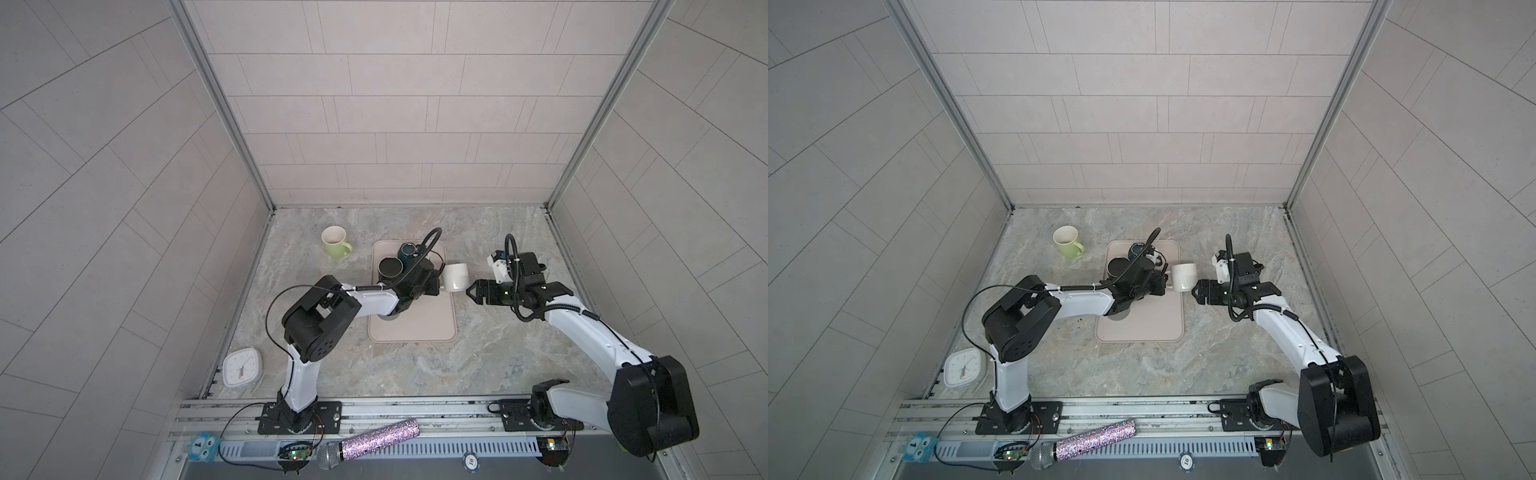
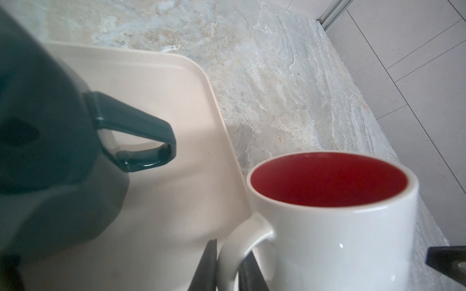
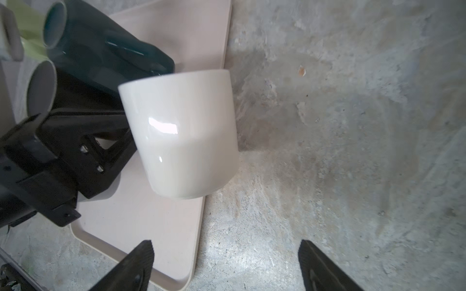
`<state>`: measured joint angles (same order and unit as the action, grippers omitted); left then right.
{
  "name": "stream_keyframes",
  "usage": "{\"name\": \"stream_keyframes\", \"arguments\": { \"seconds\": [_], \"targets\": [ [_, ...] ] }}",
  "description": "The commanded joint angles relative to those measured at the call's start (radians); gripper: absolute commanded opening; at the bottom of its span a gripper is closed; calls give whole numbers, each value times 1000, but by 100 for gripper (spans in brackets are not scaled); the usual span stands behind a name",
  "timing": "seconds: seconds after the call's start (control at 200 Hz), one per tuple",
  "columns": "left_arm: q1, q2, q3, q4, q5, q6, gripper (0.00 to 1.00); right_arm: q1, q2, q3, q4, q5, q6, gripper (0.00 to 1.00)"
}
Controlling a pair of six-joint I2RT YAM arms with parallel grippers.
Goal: Turn the mug right side up
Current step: Pick up the mug from the center of the table.
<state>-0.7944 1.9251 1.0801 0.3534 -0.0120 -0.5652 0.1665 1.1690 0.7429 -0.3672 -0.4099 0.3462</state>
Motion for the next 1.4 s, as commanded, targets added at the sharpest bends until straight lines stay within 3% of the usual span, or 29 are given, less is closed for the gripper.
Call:
{"name": "stream_keyframes", "arguments": {
  "seconds": [0.0,0.11,0.32,0.525,0.816,1.096,1.391],
  "targets": [
    [-6,-105,-17,118,-66,61,0,-3,-95,-48,81,40,36,91],
    [-8,-160,-55,131,-131,124,0,-4,-178,-101,135,68,45,92],
    [-8,-301,-134,128,-236,218,0,-5,-204,-105,132,63,45,92],
    [-8,-481,-257,139,-496,398,0,-4,-207,-93,160,39,40,92],
    [24,-698,-448,213,-795,532,0,-5,-206,-92,196,-23,56,92],
    [165,-897,-606,178,-864,489,0,-5,-213,-92,204,-62,62,92],
    [233,-822,-711,263,-888,429,0,-5,-225,-118,224,-61,64,92]
  ]
}}
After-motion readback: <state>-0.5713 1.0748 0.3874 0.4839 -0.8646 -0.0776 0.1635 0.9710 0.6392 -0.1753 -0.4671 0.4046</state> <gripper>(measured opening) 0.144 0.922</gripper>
